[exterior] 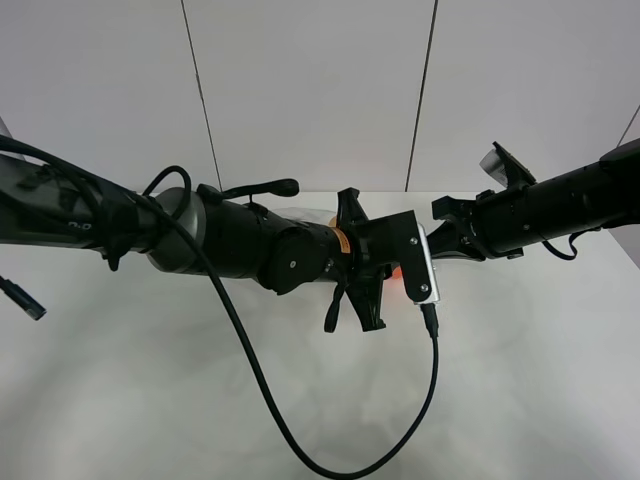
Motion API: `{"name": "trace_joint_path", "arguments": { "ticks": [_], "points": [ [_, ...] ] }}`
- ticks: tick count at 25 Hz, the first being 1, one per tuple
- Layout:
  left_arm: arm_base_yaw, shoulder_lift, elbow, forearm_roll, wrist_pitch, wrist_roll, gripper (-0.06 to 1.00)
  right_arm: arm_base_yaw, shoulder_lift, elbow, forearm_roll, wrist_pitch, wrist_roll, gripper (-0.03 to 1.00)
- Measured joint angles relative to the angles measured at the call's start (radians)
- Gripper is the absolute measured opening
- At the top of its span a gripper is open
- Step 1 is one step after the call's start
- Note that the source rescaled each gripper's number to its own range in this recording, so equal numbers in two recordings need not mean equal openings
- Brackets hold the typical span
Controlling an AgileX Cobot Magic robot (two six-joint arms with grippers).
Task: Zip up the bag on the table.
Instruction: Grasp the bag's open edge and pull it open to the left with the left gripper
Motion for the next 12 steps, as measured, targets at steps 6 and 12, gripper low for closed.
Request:
{"name": "trace_joint_path", "arguments": {
  "ticks": [6, 12],
  "points": [
    [0.031, 0.000, -0.002, 0.000, 0.032, 0.020, 0.01, 0.000, 0.000, 0.000, 0.004, 0.001, 0.001, 0.00],
    [0.070, 0.000, -0.005, 0.000, 0.063, 0.022, 0.01, 0.000, 0.000, 0.000, 0.008, -0.002, 0.001, 0.00]
  ]
}}
